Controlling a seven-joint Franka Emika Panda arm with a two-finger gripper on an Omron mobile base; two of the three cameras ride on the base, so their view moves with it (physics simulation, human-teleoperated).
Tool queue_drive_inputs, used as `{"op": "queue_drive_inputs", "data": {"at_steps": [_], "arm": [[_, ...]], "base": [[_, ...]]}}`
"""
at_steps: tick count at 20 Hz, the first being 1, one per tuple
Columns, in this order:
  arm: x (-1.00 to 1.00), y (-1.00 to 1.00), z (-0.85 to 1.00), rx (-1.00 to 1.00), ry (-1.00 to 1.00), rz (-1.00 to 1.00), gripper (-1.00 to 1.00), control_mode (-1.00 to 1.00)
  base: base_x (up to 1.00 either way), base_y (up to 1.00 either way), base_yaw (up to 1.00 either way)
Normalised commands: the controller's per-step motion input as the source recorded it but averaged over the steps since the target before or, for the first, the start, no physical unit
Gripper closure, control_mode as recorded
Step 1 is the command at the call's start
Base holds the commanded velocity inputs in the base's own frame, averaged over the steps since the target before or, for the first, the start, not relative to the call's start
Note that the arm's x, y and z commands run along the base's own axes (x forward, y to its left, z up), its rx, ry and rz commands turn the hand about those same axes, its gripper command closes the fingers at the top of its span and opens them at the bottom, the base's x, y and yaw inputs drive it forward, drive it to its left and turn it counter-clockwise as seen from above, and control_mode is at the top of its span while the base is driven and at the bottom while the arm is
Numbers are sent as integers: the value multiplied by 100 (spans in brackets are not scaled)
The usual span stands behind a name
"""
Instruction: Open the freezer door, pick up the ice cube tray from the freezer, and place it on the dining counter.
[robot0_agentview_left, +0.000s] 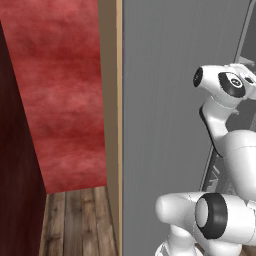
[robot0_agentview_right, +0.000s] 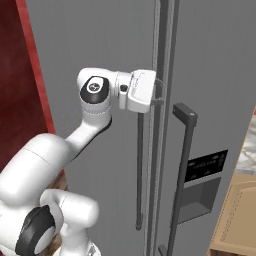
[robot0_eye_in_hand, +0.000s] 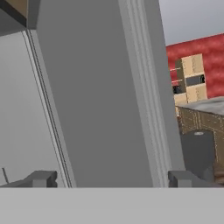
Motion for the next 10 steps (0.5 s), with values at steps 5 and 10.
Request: {"op": "queue_drive_inputs", "data": {"at_steps": [5, 10], "arm": [[1, -52, -16, 0, -2, 0, -100, -100], [0, -57, -17, 1, -1, -1, -100, -100]], "base": [[0, 0, 0], [0, 0, 0]]}}
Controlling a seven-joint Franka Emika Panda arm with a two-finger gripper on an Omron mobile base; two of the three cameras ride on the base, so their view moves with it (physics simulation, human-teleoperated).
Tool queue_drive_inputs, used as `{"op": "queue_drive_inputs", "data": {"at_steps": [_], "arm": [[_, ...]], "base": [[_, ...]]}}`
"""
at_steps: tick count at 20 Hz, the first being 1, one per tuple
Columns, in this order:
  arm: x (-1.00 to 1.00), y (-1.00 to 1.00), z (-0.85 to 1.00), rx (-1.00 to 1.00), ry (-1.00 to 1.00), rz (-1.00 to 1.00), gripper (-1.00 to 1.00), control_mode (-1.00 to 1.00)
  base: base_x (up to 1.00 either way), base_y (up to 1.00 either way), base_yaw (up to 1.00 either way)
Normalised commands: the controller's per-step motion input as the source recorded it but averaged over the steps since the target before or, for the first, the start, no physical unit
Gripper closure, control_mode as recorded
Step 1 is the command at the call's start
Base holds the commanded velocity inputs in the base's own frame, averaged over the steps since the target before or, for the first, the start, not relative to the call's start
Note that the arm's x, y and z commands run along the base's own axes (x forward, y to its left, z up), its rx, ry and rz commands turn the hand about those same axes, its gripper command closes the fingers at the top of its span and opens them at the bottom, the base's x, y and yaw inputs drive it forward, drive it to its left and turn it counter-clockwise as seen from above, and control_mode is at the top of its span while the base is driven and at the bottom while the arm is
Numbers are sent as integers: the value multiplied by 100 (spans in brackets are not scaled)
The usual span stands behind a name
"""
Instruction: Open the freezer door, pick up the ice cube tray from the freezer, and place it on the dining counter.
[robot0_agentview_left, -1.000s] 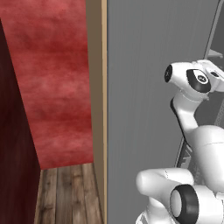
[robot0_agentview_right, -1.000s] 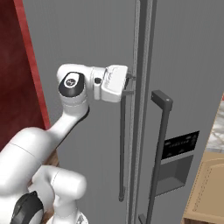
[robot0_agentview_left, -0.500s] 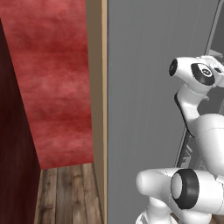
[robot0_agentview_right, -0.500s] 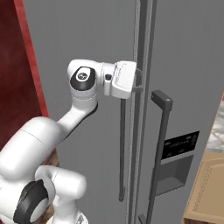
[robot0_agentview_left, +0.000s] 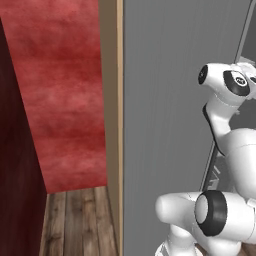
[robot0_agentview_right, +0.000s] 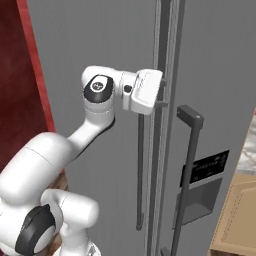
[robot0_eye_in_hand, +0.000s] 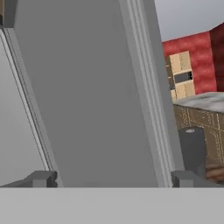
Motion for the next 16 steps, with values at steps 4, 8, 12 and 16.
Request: {"op": "queue_drive_inputs", "data": {"at_steps": [4, 8, 12, 16], "arm": [[0, -74, -14, 2, 0, -5, -100, -100], [-1, -78, -20, 1, 0, -6, -100, -100], [0, -78, -17, 1, 0, -6, -100, -100], [0, -79, -14, 1, 0, -6, -100, -100]], "base": [[0, 0, 0], [0, 0, 0], [0, 0, 0], [0, 0, 0]]}}
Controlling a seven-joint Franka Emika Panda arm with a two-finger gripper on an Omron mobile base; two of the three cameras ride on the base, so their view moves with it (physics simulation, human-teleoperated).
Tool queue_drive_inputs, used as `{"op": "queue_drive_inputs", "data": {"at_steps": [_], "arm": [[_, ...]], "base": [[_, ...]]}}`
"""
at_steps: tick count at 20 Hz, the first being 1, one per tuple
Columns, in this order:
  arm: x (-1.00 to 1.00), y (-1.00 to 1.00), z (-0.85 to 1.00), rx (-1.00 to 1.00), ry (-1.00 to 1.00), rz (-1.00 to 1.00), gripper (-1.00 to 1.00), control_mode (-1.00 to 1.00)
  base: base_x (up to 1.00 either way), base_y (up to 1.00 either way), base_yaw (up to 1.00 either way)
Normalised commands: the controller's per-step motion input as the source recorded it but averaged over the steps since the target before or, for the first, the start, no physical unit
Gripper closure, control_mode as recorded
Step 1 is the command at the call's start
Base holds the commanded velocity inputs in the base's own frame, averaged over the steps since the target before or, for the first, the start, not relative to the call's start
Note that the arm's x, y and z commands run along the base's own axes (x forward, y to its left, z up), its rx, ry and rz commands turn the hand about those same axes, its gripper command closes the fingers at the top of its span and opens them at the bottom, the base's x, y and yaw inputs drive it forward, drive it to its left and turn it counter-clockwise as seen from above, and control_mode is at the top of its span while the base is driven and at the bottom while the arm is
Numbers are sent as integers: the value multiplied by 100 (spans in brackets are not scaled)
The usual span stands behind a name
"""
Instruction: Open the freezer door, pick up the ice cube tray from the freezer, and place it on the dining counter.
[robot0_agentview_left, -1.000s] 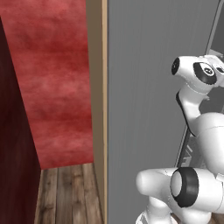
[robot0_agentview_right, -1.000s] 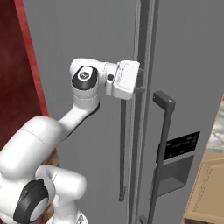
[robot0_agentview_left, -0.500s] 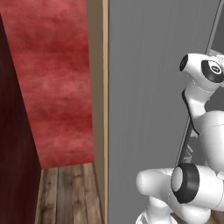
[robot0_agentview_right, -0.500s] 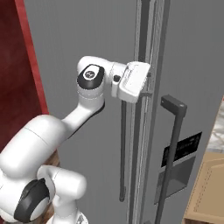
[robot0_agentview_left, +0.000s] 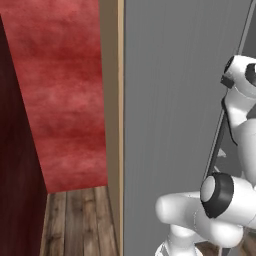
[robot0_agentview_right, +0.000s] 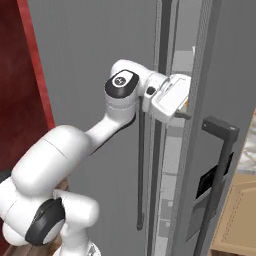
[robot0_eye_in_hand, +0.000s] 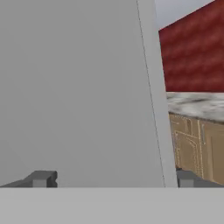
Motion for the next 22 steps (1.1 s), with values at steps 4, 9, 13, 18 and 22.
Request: {"op": "queue_drive_inputs", "data": {"at_steps": [4, 9, 13, 18, 22], "arm": [[0, -82, -5, 0, 0, -3, -100, -100], [0, -80, -3, 0, 0, -1, -100, -100], [0, -69, -4, 0, 0, 0, -100, -100], [0, -55, -6, 0, 0, 0, -100, -100], [-1, -45, -5, 0, 0, 3, -100, -100]], "base": [[0, 0, 0], [0, 0, 0], [0, 0, 0], [0, 0, 0], [0, 0, 0]]}}
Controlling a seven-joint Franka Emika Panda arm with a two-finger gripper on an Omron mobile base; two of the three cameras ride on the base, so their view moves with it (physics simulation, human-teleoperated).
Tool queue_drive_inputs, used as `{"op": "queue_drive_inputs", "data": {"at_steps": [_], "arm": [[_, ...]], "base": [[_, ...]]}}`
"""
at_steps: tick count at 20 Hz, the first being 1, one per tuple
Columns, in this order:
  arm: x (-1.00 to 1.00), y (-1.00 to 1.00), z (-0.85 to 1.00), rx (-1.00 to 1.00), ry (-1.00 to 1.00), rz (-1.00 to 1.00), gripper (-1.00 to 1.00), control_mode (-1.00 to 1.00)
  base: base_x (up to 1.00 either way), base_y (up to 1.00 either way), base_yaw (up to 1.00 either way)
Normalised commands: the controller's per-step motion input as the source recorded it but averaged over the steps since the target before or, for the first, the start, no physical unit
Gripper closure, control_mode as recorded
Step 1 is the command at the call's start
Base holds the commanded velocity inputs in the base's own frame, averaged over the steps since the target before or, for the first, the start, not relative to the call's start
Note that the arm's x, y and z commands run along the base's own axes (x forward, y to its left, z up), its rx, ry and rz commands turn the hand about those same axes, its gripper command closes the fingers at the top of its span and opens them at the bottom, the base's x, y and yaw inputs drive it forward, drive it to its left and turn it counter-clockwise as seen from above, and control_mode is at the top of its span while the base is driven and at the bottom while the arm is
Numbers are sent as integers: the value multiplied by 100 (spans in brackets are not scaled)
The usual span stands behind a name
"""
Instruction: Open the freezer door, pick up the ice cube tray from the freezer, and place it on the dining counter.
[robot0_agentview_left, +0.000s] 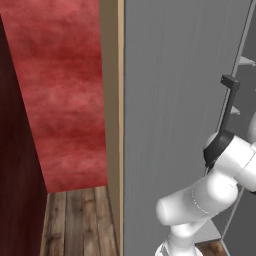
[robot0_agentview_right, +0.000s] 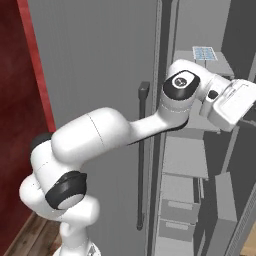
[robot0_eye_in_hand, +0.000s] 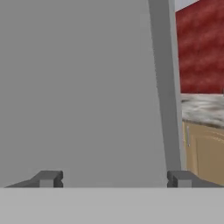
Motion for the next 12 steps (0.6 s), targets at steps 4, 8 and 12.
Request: {"op": "queue_drive_inputs", "data": {"at_steps": [4, 8, 12], "arm": [[-1, -18, 0, 0, 0, 8, -100, -100], [0, -15, 0, 0, 0, 8, -100, -100], [10, -36, 0, 1, 0, 8, -100, -100]], "base": [[0, 0, 0], [0, 0, 0], [0, 0, 0]]}}
